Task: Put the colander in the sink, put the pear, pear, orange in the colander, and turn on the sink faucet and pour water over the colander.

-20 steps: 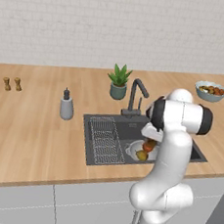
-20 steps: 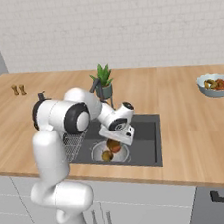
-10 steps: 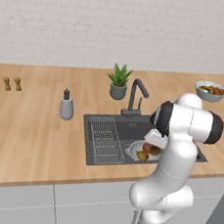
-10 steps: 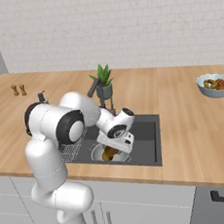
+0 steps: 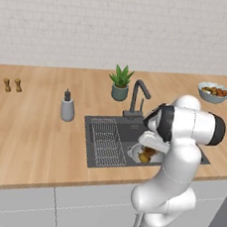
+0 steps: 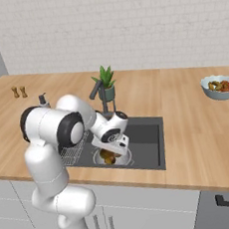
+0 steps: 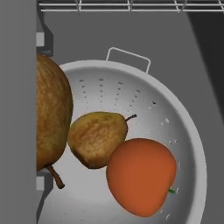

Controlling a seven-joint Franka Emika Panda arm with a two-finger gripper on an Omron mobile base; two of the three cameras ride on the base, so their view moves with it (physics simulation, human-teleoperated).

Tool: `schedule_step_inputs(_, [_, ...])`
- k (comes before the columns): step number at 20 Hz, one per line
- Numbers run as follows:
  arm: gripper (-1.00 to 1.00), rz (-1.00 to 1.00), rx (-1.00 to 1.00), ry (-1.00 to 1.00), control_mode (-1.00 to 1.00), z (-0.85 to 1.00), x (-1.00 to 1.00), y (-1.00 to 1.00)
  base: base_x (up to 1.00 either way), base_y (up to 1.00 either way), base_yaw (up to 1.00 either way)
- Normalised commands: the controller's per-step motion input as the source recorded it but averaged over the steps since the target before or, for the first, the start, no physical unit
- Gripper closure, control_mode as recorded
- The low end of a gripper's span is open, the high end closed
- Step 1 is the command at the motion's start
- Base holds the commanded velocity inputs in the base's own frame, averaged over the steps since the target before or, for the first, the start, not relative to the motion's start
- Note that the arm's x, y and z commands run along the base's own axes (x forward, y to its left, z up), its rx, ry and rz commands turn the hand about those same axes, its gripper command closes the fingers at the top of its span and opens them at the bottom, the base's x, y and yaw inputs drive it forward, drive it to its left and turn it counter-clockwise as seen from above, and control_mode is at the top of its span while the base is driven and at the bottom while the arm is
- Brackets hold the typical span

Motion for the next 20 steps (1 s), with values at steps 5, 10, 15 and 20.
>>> schedule_step_inputs(5, [-1.0,0.0,0.0,0.0,-1.0,-0.03,0.3,0.01,0.0,0.0,0.0])
schedule_step_inputs(10, [-1.0,0.0,0.0,0.0,-1.0,-0.02,0.29,0.03,0.0,0.0,0.0])
schedule_step_inputs(15, [-1.0,0.01,0.0,0.01,-1.0,0.0,0.0,0.01,0.0,0.0,0.0])
schedule_step_inputs(20, [-1.0,0.0,0.0,0.0,-1.0,0.21,0.1,0.0,0.0,0.0,0.0])
